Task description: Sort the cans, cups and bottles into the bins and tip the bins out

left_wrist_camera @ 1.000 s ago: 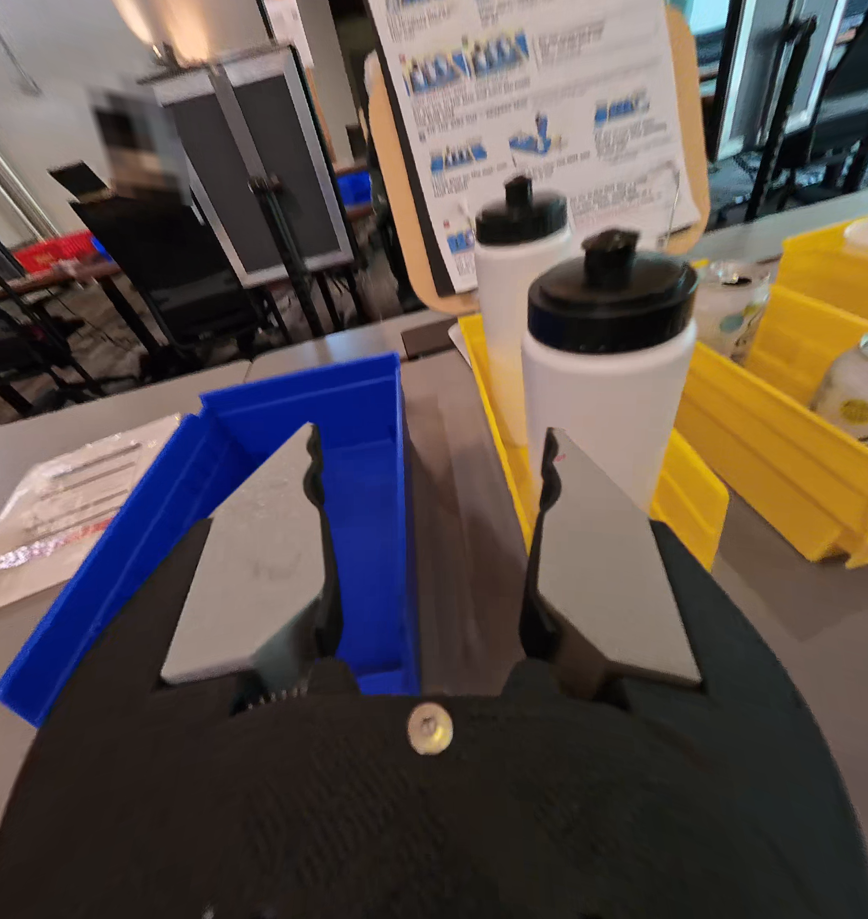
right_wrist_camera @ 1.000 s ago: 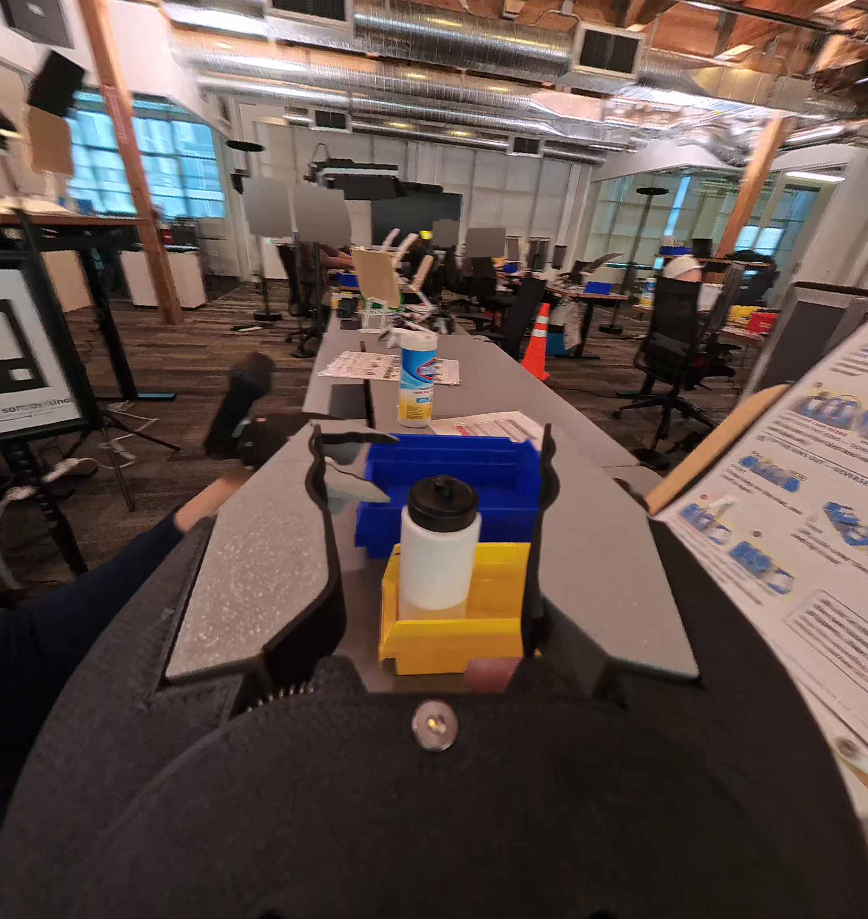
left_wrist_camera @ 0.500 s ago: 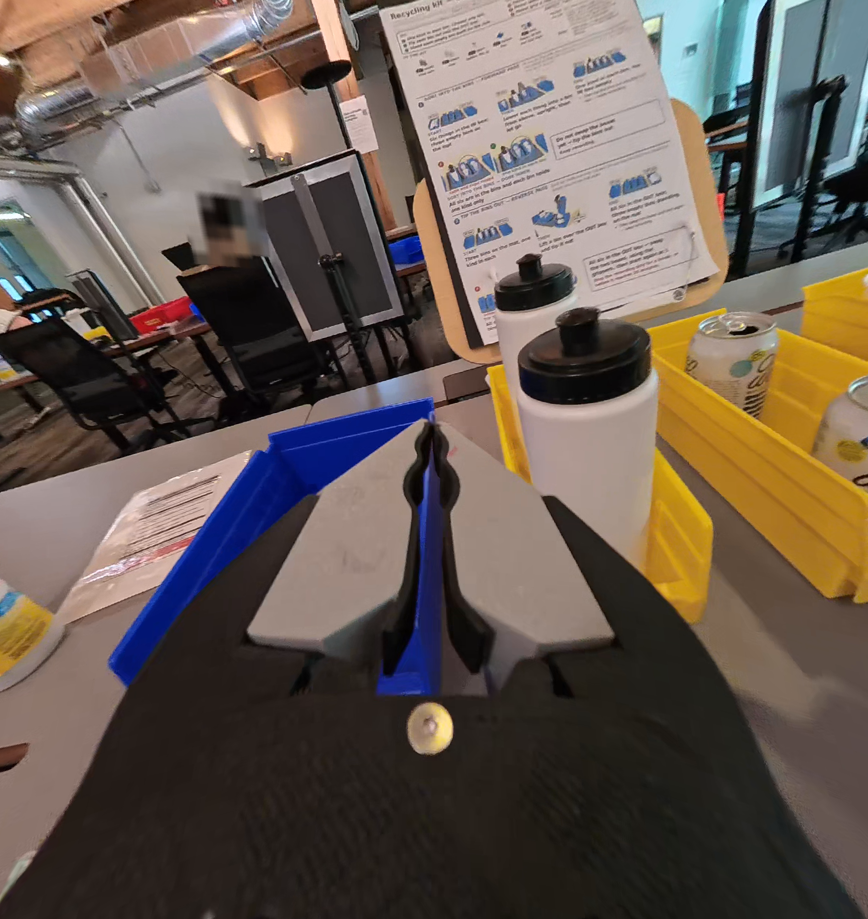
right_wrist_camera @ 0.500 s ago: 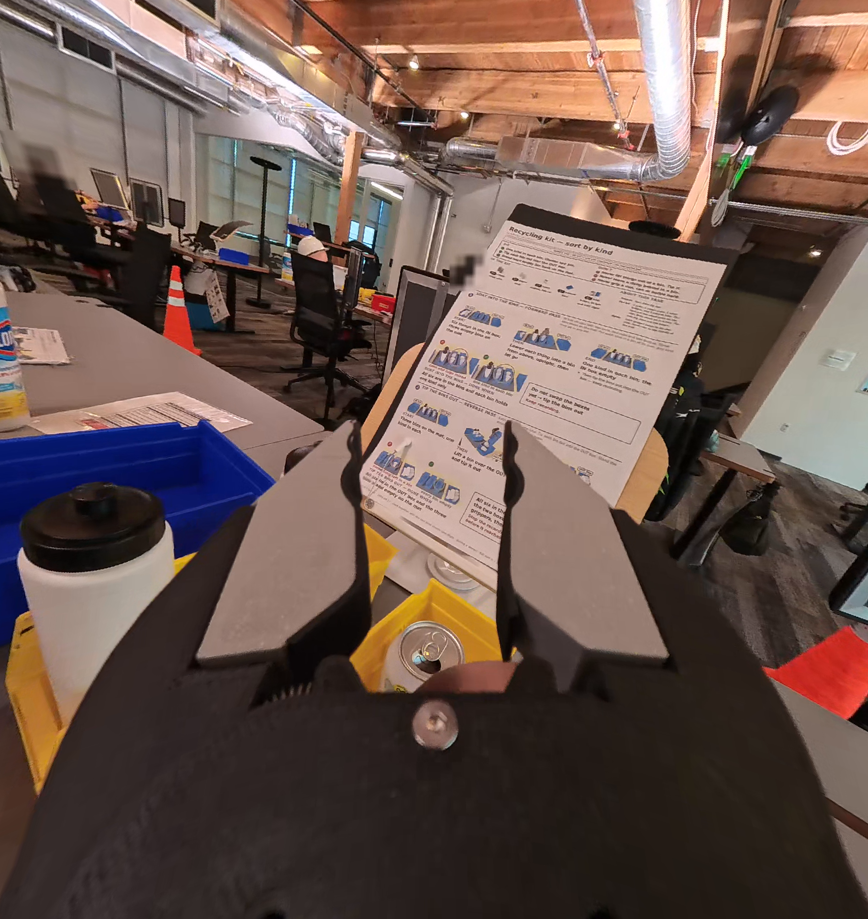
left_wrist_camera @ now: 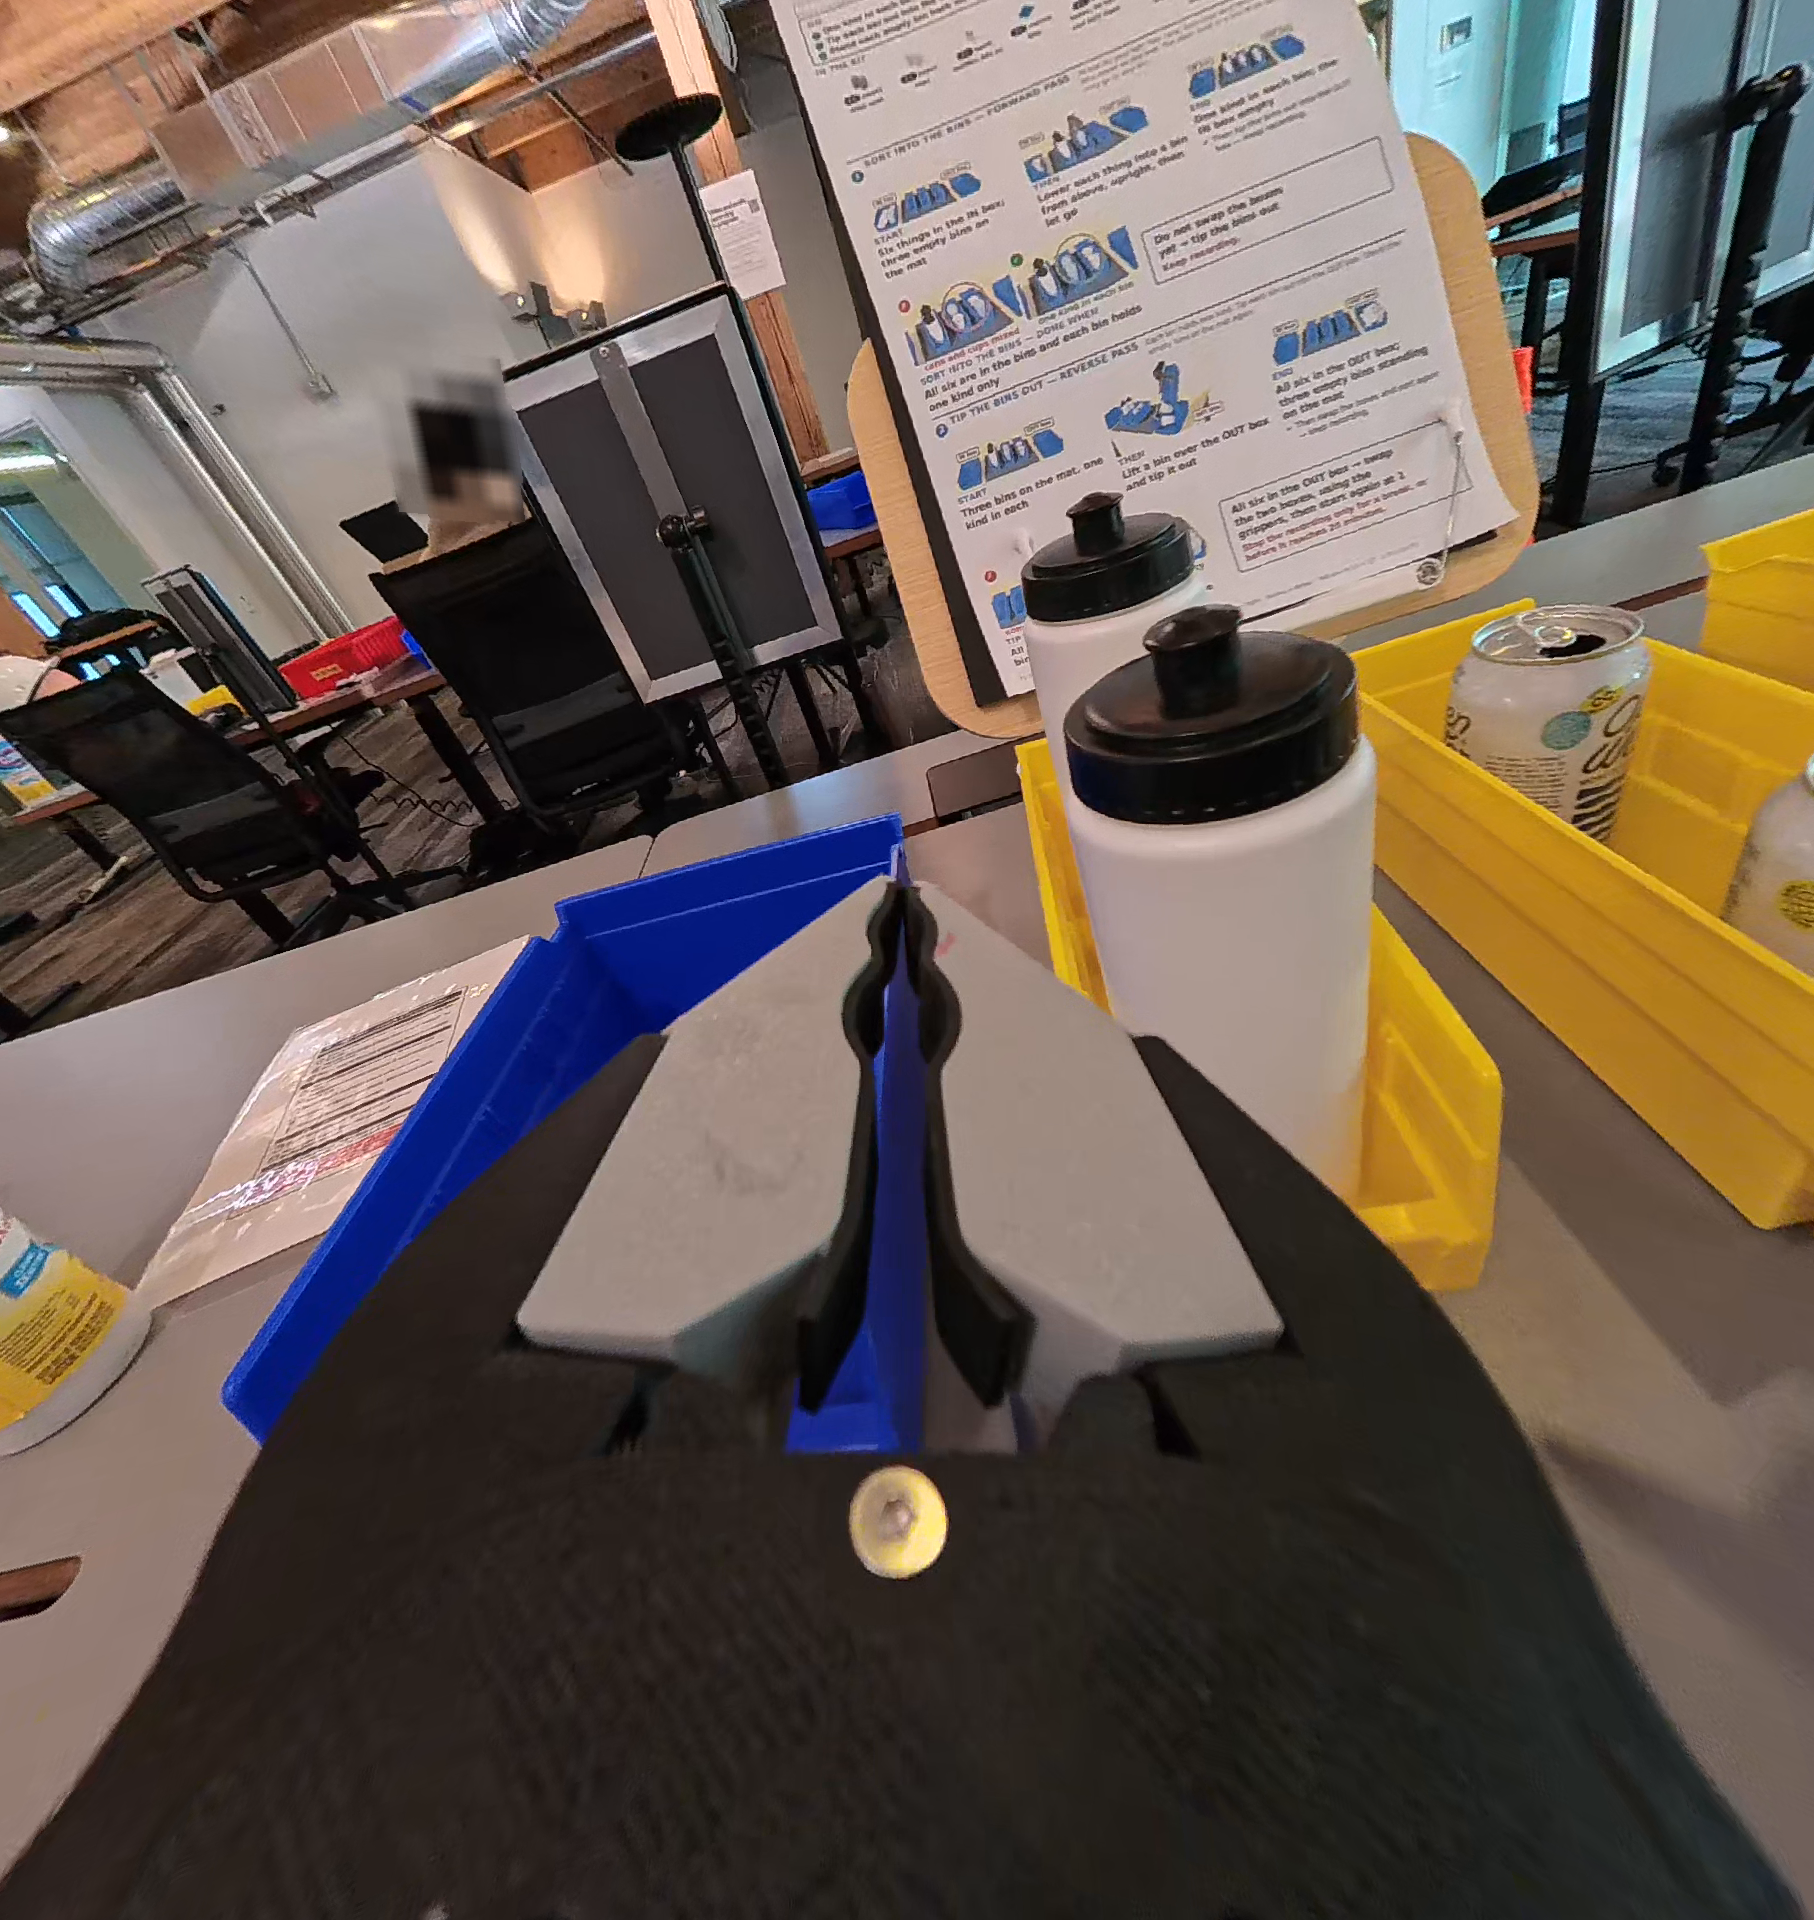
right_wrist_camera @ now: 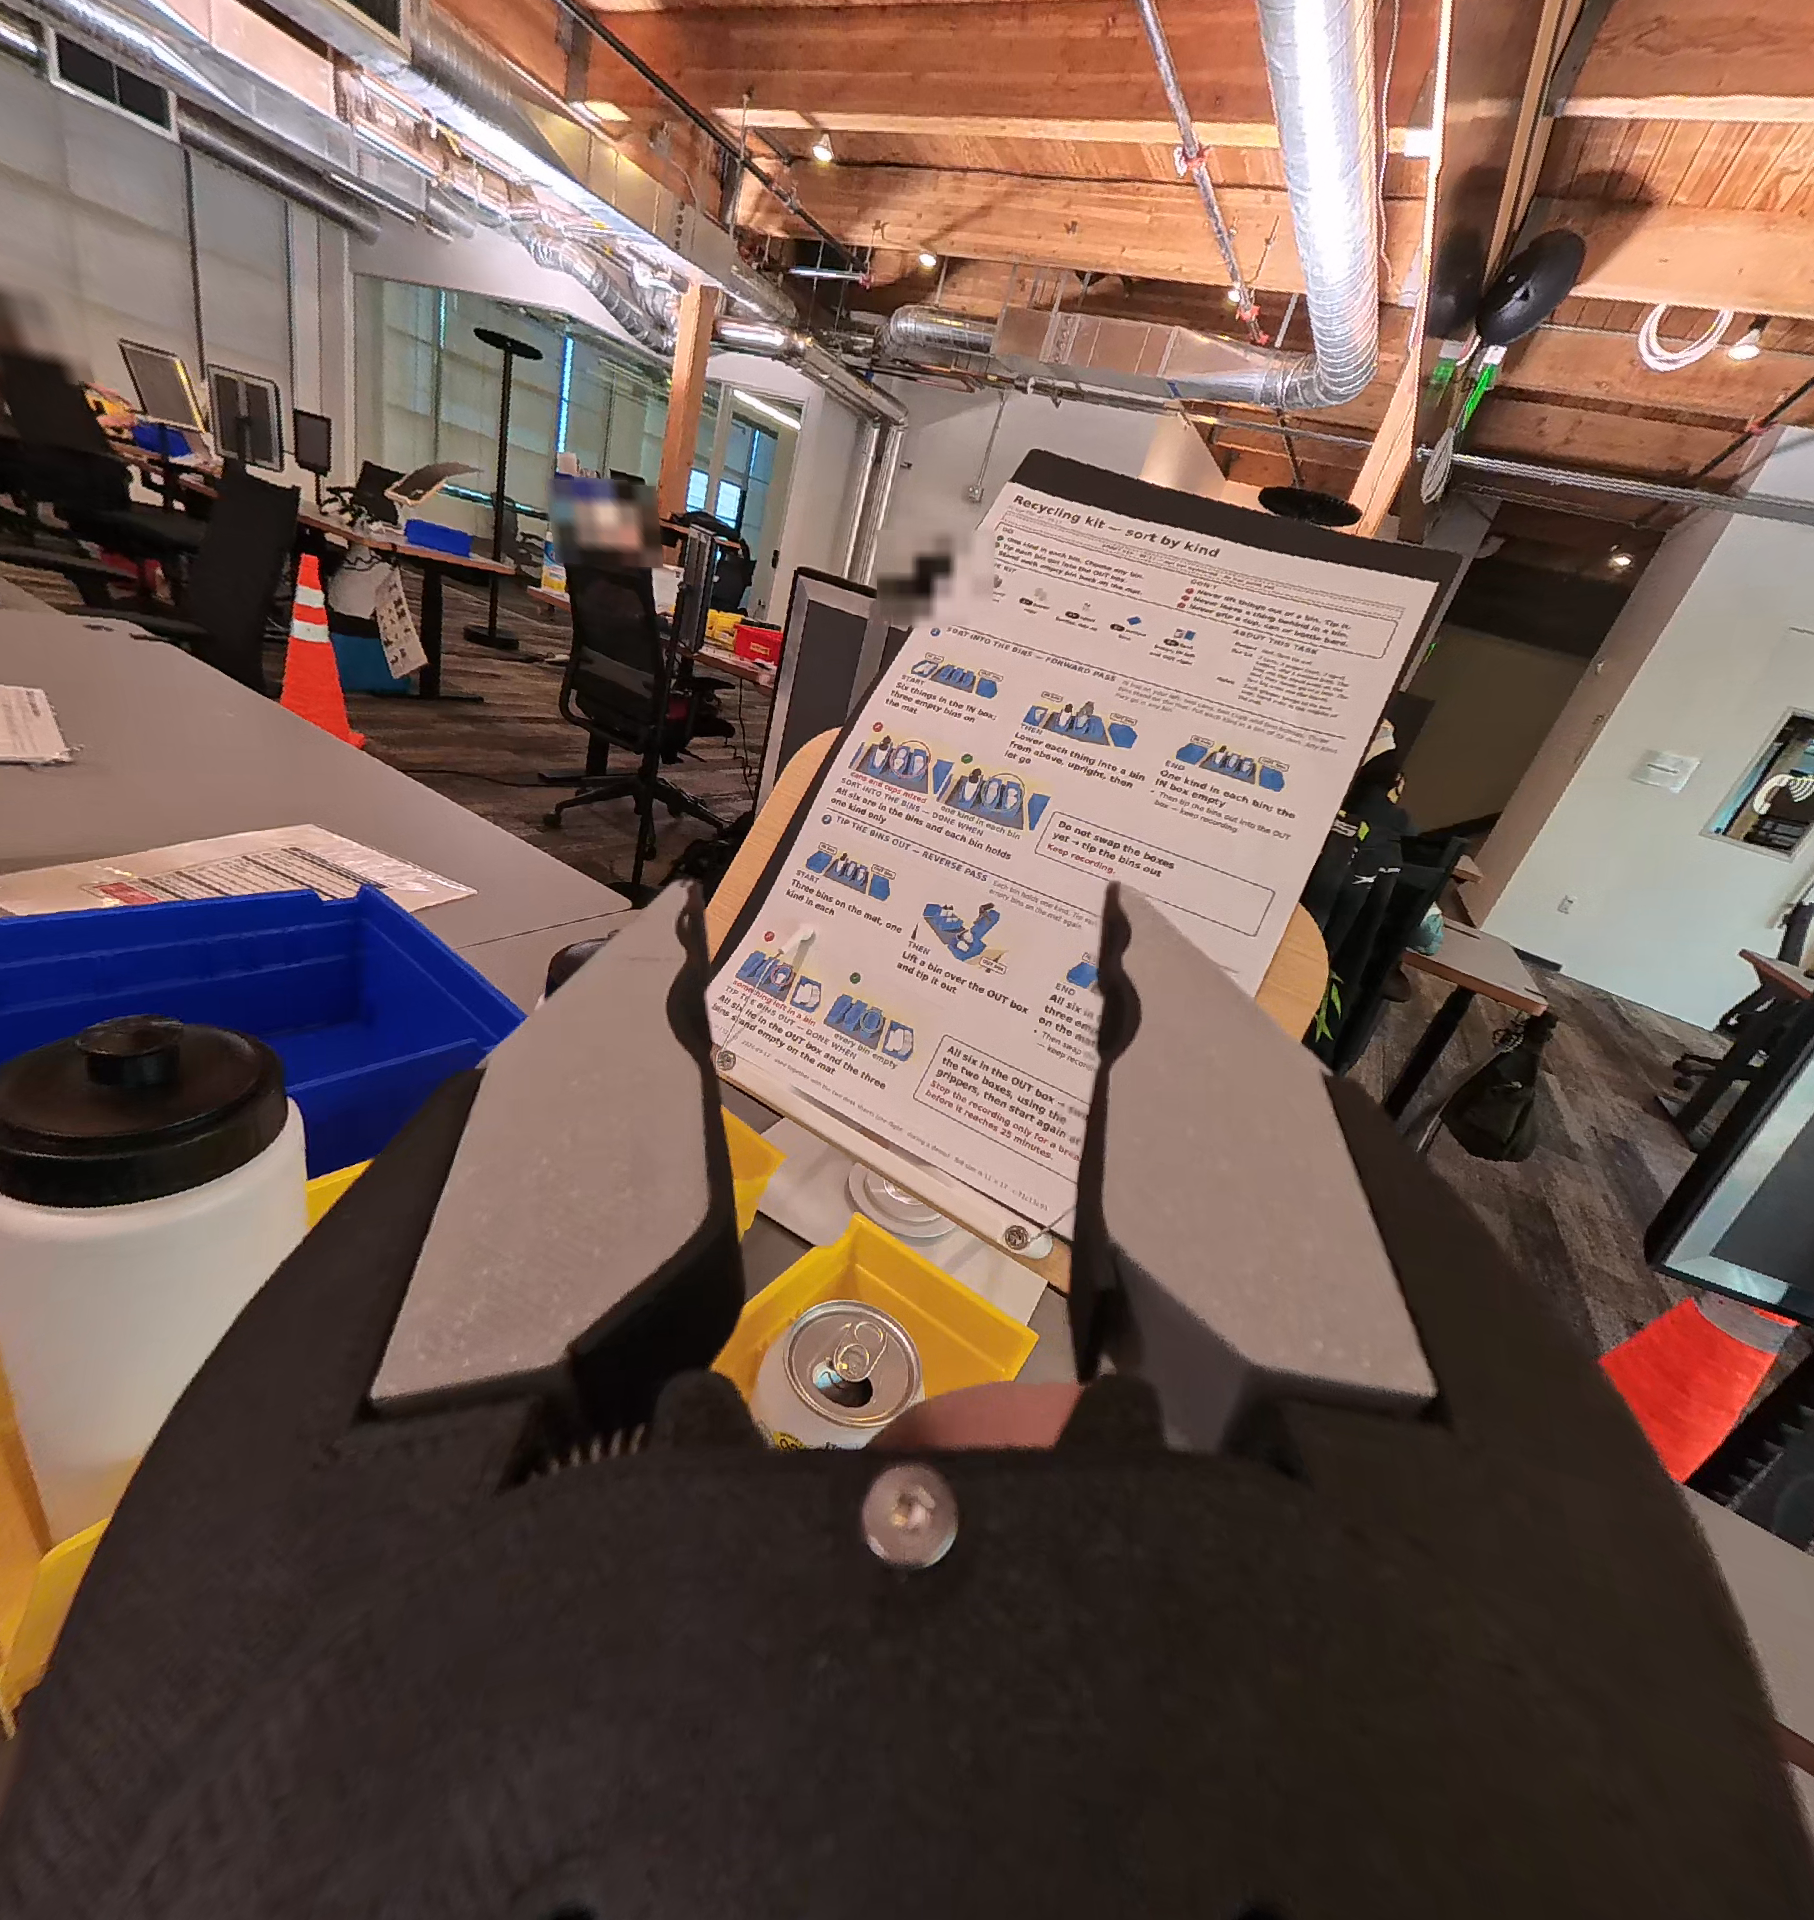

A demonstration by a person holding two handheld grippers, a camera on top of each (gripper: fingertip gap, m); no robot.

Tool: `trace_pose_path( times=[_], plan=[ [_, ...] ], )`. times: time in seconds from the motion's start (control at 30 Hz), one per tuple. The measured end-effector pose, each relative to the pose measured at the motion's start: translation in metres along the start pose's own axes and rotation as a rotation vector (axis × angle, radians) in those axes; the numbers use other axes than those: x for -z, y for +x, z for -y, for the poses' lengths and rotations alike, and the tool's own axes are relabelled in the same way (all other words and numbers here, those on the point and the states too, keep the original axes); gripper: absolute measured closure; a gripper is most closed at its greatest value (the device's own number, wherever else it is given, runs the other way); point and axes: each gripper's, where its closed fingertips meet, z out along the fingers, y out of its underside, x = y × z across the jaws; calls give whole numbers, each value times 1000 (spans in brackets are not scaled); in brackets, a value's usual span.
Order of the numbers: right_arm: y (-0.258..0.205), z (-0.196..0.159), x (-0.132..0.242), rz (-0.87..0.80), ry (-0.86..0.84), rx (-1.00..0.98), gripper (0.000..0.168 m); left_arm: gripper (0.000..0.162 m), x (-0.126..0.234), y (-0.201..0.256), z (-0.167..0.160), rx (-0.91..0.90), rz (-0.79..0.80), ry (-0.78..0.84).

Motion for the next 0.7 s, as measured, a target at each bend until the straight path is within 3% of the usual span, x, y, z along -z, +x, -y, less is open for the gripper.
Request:
trace_pose_path(
  times=[0.2,0.3,0.5,0.7],
  plan=[
    [1,3,2,-11,25,3,91,161,0,0,0,-13,7,-1],
    [1,4,2,1,33,-11,87,152,1,0,-1,-22,10,-3],
    [-2,2,3,54,44,-34,70,91,0,-6,0,13,40,20],
    [-2,2,1,66,50,-48,73,76,0,-6,1,24,54,40]
  ],
)
